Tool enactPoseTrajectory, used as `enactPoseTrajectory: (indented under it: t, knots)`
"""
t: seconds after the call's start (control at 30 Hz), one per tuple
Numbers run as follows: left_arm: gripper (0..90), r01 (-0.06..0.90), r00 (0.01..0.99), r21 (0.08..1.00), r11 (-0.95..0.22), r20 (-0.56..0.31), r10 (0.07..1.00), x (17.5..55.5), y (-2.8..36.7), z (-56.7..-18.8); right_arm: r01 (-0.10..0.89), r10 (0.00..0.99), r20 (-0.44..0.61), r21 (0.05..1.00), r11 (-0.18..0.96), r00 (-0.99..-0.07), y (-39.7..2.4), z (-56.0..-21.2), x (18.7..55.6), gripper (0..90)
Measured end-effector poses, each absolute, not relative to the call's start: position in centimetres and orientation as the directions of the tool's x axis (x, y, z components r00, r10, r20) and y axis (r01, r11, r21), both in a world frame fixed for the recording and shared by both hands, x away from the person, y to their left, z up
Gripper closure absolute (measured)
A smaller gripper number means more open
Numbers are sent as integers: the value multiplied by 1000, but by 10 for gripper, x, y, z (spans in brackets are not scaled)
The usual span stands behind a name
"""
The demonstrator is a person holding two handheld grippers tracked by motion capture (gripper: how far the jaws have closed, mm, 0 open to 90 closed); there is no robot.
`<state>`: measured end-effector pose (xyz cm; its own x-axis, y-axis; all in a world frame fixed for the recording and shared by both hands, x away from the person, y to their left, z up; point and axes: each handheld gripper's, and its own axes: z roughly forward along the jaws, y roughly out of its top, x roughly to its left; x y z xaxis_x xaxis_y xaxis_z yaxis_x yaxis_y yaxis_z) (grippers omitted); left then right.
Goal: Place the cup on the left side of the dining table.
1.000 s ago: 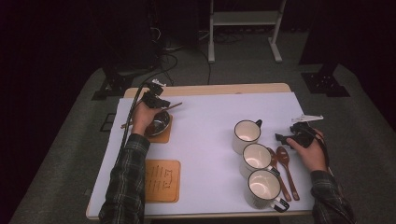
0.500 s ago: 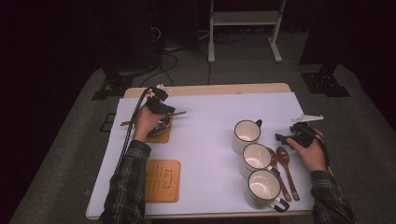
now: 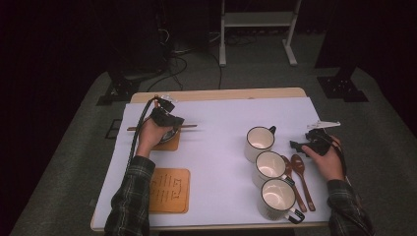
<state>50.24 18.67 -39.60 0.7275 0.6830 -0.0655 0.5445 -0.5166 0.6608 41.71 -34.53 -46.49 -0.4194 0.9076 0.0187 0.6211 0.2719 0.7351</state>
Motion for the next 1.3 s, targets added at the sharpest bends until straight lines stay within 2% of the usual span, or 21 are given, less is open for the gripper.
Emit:
enactPoseTrajectory:
  t: [0.43,0.63,0.8,1.07,1.3]
  knots:
    - [900,521,735,689,-504,-62,675,493,186,-388,622,908,19,735,272,-419,-345,-465,417,194]
    - [773,514,744,711,-479,-92,662,480,187,-379,622,908,19,735,272,-419,-345,-465,417,194]
    - [670,506,743,706,-496,-64,667,468,185,-375,623,908,19,734,272,-419,-345,-465,417,194]
    - [483,511,739,707,-489,-71,670,448,181,-375,623,908,20,733,271,-418,-345,-465,417,194]
    - [364,500,746,719,-483,-74,661,425,175,-374,623,908,18,733,273,-418,-345,-465,417,194]
